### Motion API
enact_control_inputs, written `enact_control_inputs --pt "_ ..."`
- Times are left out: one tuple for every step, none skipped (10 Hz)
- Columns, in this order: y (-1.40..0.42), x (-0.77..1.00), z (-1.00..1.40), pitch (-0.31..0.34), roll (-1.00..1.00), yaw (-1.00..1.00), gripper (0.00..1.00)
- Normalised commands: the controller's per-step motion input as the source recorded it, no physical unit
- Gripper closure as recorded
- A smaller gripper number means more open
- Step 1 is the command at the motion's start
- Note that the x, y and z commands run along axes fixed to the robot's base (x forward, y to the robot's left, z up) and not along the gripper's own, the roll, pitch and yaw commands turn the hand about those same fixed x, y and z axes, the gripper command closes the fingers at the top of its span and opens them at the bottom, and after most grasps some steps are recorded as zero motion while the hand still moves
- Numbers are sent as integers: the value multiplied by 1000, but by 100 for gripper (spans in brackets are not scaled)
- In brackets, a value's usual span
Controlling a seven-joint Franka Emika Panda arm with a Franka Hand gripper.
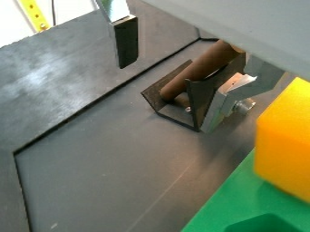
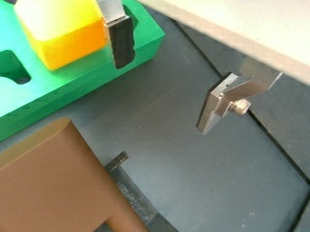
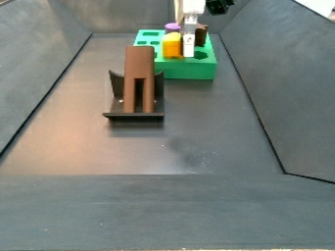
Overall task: Pick up the square-circle object. Move up. Rotate the square-circle object. Place the square-circle object on the fixture. Regrasp the square-circle object. Move to above the board. Insert the square-circle object.
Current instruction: Regrasp the square-circle object.
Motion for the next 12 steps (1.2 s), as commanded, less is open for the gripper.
enact_control_inputs --pt "1 1000 8 153 63 -145 0" --pt "1 1000 7 163 47 -99 0" --pt "0 1000 -21 211 45 -27 0" --pt "-1 1000 -15 215 43 -8 0" --pt "-4 1000 -8 214 32 17 0" --pt "-9 1000 -9 209 12 34 0" --pt "-11 1000 -5 209 -1 45 0" --pt "-13 1000 -4 205 -8 49 0" --pt "-13 1000 -2 209 -16 55 0" --pt "-14 1000 3 214 -20 57 0" --pt "-17 988 3 213 -26 57 0" --pt "-16 912 -4 211 -30 59 0"
